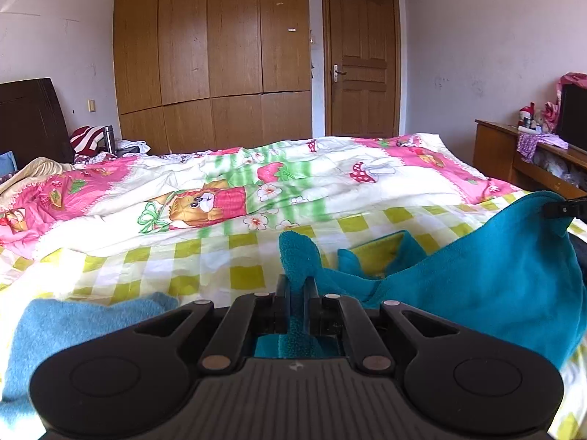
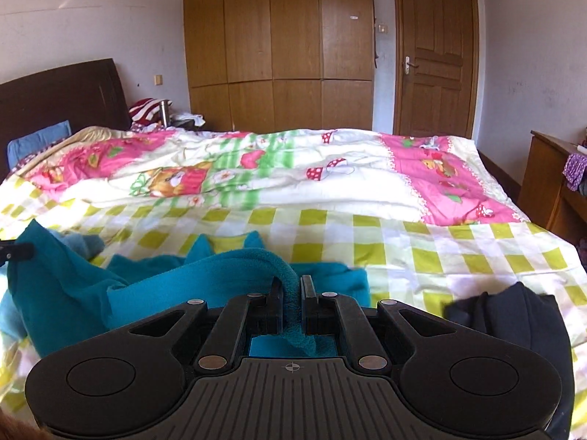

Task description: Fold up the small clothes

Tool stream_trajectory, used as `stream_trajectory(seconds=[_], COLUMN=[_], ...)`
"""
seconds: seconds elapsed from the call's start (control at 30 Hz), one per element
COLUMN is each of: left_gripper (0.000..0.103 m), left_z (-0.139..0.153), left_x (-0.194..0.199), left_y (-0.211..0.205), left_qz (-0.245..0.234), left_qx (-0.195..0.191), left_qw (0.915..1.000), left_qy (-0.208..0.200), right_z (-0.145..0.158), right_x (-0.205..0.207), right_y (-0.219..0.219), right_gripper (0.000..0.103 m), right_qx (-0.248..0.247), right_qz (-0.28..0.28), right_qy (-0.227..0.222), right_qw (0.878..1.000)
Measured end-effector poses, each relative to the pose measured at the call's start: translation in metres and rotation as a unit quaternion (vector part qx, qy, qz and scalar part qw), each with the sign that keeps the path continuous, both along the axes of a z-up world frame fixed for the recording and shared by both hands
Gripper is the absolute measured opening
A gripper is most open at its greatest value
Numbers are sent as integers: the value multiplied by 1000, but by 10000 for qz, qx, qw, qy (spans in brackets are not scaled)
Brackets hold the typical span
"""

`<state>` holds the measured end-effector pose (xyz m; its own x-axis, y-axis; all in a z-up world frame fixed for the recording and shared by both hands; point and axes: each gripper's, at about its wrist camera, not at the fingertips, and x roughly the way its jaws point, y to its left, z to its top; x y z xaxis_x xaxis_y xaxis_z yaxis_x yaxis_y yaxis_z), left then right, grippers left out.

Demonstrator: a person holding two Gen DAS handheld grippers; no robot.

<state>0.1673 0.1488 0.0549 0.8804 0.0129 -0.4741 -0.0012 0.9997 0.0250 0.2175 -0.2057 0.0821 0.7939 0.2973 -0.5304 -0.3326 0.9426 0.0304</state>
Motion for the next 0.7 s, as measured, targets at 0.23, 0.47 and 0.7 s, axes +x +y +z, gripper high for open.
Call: stream_trajectory(seconds=[0.23, 0.47, 0.7], left_gripper=[24, 35, 48], left_z=[-82, -100, -80], left_x=[80, 85, 67], left_y=[18, 22, 33], left_qz=[360, 606, 759], left_qx=[119, 166, 343], left_qw=[9968, 9951, 9949], left_qy=[704, 763, 568], right_z=[-72, -128, -130], right_x=[104, 131, 140], right_y=[17, 27, 44], right_gripper=[7, 10, 10], right_qx=[-269, -644, -1044], right_qz=[-657, -946, -956], right_qy=[625, 834, 767], right_qw=[9955, 9899, 9870])
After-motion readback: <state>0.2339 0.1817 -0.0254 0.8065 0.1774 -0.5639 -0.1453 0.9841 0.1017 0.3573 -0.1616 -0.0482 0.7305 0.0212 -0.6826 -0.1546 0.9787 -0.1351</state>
